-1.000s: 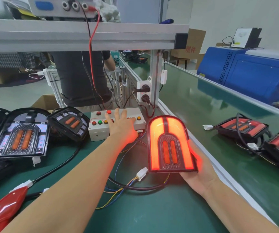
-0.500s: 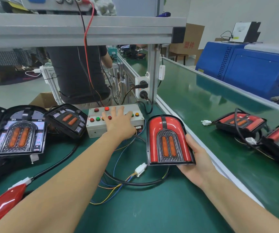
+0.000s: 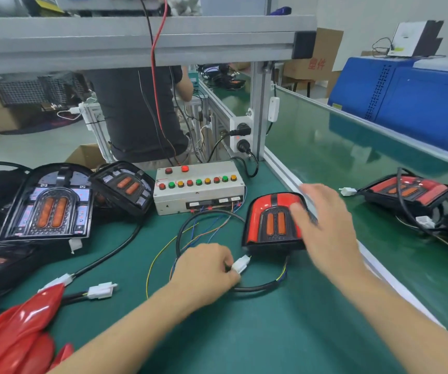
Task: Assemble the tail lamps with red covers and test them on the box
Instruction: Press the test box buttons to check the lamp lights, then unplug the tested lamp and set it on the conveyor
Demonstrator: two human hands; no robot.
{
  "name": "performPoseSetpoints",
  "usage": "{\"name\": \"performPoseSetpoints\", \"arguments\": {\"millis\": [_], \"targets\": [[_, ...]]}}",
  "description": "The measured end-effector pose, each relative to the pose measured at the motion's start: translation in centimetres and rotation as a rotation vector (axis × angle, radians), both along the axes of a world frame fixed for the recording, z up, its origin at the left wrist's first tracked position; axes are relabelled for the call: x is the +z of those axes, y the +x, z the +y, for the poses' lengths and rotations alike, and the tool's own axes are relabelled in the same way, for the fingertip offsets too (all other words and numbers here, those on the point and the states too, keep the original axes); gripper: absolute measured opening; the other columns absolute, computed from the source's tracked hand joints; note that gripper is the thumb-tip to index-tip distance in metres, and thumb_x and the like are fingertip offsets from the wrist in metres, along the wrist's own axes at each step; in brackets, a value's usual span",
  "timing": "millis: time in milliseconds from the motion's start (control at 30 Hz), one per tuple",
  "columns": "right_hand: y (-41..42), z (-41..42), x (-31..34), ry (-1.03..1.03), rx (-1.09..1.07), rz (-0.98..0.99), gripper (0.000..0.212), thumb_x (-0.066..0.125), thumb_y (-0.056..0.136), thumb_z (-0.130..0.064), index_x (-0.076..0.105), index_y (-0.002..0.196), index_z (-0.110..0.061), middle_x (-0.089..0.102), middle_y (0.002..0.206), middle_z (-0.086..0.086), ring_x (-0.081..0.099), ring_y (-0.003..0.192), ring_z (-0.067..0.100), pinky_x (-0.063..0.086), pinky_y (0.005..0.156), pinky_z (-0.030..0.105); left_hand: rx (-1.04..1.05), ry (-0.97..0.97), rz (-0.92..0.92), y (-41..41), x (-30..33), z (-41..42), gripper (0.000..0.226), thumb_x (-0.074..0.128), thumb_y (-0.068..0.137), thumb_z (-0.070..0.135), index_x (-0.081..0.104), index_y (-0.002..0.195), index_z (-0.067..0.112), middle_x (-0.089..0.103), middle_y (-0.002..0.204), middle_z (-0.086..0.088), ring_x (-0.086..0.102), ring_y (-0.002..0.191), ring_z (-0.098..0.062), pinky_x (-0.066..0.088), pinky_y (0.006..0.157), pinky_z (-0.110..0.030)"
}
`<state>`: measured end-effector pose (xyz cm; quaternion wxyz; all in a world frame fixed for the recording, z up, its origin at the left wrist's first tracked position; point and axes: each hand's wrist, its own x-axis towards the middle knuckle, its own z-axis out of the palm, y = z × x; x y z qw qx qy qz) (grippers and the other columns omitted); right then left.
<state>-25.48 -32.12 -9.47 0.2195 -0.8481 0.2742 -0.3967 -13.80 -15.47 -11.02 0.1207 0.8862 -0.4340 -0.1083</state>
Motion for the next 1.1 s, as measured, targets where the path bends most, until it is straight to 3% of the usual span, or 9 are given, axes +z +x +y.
{"name": "performPoseSetpoints", "arguments": {"millis": [100,200,300,400,500,633,867,1000,1100], "targets": [[0.4,2.8,0.4,-0.429,0.248,0.164,0.023,0.069,0.076,-0.031,0.073,0.097,-0.021,0.067,0.108,-0.004,0.056,0.109,0.018,0.027,0.101,0.038,0.013,-0.076,-0.084,0.3,-0.6,0.0,0.022,0.056,0.084,0.040,0.066,0.096,0.026,0.069,0.092,0.004,0.062,0.093,-0.021,0.046,0.074,-0.028],[1.2,4.7,-0.4,-0.631,0.350,0.497,0.040,0.085,0.054,-0.040,0.075,0.090,-0.026,0.070,0.106,-0.005,0.063,0.110,0.023,0.030,0.106,0.060,0.000,-0.200,-0.094,0.9,-0.1,0.4,0.018,0.058,0.081,0.038,0.066,0.092,0.028,0.061,0.075,0.011,0.060,0.084,-0.017,0.038,0.065,-0.026],[2.2,5.3,-0.8,-0.653,0.333,0.698,0.043,0.086,0.051,-0.042,0.075,0.090,-0.029,0.070,0.103,-0.007,0.064,0.110,0.020,0.032,0.102,0.062,-0.002,-0.258,-0.045,1.4,0.6,0.9,0.010,0.061,0.076,0.029,0.065,0.086,0.028,0.053,0.062,0.014,0.053,0.070,-0.012,0.039,0.061,-0.024],[3.1,5.0,-1.3,-0.672,0.369,0.679,0.023,0.082,0.065,-0.037,0.075,0.086,-0.028,0.068,0.097,-0.006,0.062,0.110,0.022,0.019,0.106,0.062,-0.010,-0.273,0.025,1.3,0.8,1.1,0.004,0.063,0.076,0.030,0.061,0.079,0.028,0.053,0.060,0.013,0.051,0.065,-0.012,0.043,0.062,-0.025],[3.4,4.6,-1.8,-0.689,0.374,0.642,0.016,0.082,0.066,-0.036,0.074,0.077,-0.027,0.066,0.087,-0.007,0.065,0.098,0.020,0.027,0.104,0.064,-0.011,-0.196,0.134,1.4,1.1,1.0,0.022,0.059,0.081,0.043,0.066,0.081,0.022,0.060,0.068,0.009,0.051,0.066,-0.013,0.042,0.062,-0.027],[3.3,4.5,-2.3,-0.678,0.366,0.654,0.013,0.081,0.069,-0.037,0.073,0.073,-0.028,0.064,0.084,-0.008,0.064,0.093,0.019,0.034,0.100,0.066,0.043,-0.088,0.139,1.3,1.3,0.5,0.026,0.053,0.083,0.035,0.066,0.075,0.014,0.048,0.058,0.001,0.041,0.058,-0.018,0.033,0.053,-0.027],[4.1,5.3,-3.0,-0.580,0.429,0.809,0.026,0.045,0.099,-0.029,0.063,0.114,-0.016,0.058,0.115,-0.002,0.032,0.132,0.027,-0.009,0.108,0.068,0.151,-0.013,0.036,0.8,1.9,-0.4,0.013,0.053,0.076,0.026,0.063,0.068,0.023,0.061,0.072,0.002,0.053,0.077,-0.022,0.037,0.065,-0.026],[3.5,5.3,-3.0,-0.579,0.420,0.798,0.024,0.042,0.099,-0.017,0.063,0.112,-0.014,0.057,0.119,-0.002,0.027,0.138,0.025,-0.017,0.107,0.066,0.049,0.168,-0.272,0.9,1.3,0.2,0.024,0.048,0.085,0.027,0.068,0.098,0.032,0.055,0.096,0.001,0.047,0.108,-0.021,0.031,0.089,-0.035],[2.9,5.5,-2.5,-0.645,0.435,0.793,0.028,0.045,0.096,-0.013,0.059,0.120,-0.015,0.049,0.134,0.000,0.019,0.143,0.024,-0.033,0.098,0.058,0.021,0.207,-0.252,1.3,1.6,0.8,0.034,0.048,0.083,0.036,0.060,0.114,0.043,0.044,0.102,0.003,0.040,0.117,-0.020,0.027,0.095,-0.038]]}}
